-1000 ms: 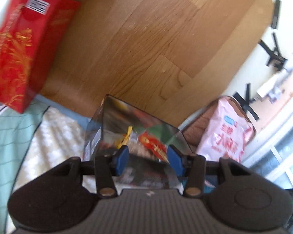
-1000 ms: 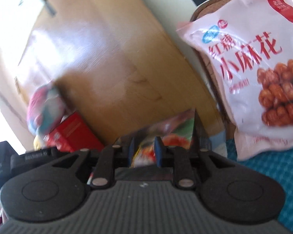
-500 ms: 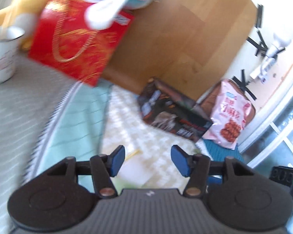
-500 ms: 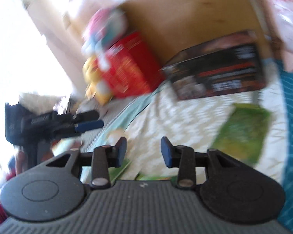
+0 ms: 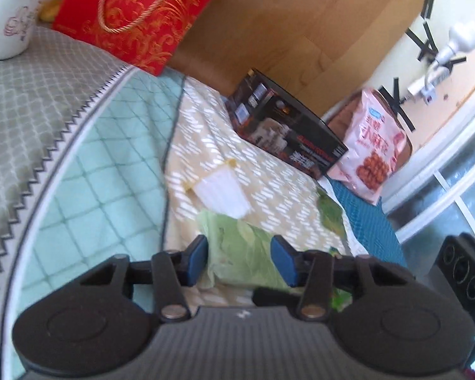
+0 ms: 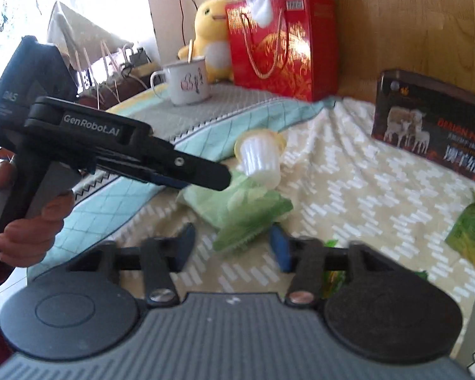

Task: Organize snacks
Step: 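Grasp the green leaf-print pack with the left gripper, then lower the leaf-print pack into the tin box and open the left gripper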

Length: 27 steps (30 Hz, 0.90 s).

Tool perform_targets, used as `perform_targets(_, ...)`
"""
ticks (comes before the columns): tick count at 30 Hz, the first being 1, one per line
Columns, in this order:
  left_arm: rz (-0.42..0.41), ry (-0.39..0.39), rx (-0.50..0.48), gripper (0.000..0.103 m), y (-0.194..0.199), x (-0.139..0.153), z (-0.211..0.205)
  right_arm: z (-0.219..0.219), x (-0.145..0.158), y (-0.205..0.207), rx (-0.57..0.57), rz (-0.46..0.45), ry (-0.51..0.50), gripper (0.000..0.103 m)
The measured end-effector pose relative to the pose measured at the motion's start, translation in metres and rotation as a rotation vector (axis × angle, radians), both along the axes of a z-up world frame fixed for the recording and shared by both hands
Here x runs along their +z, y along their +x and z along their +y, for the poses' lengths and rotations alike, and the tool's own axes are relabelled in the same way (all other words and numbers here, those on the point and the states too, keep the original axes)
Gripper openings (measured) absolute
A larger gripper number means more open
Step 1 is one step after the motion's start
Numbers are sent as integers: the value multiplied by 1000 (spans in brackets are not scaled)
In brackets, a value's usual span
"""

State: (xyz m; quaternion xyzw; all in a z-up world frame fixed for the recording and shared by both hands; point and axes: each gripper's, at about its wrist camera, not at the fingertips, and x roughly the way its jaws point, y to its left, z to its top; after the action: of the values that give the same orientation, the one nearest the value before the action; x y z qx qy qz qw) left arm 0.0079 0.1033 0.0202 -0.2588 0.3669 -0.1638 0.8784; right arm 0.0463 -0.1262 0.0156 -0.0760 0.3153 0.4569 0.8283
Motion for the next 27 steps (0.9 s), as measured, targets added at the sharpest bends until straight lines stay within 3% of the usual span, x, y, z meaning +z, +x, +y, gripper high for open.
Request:
perform_targets(7,-62,-31,-50,44,3,24,-18,-30,23,-12,-39,-83,66,30)
perform_targets(10,-82,-14,-71,44,20,34,-35,-40,30,-8,-79,-140,72,30)
perform_targets(15,-88,22,-110,44,57,34,-70,-62,31,15,-160,-154,58,31)
perform_targets(23,9,51,-127,44,104,3,-94,-80,6,59,-190,-50,16,31)
perform_targets(27,23,69,-135,44,115,4,-99,-84,-2,74,-191,13,36,31)
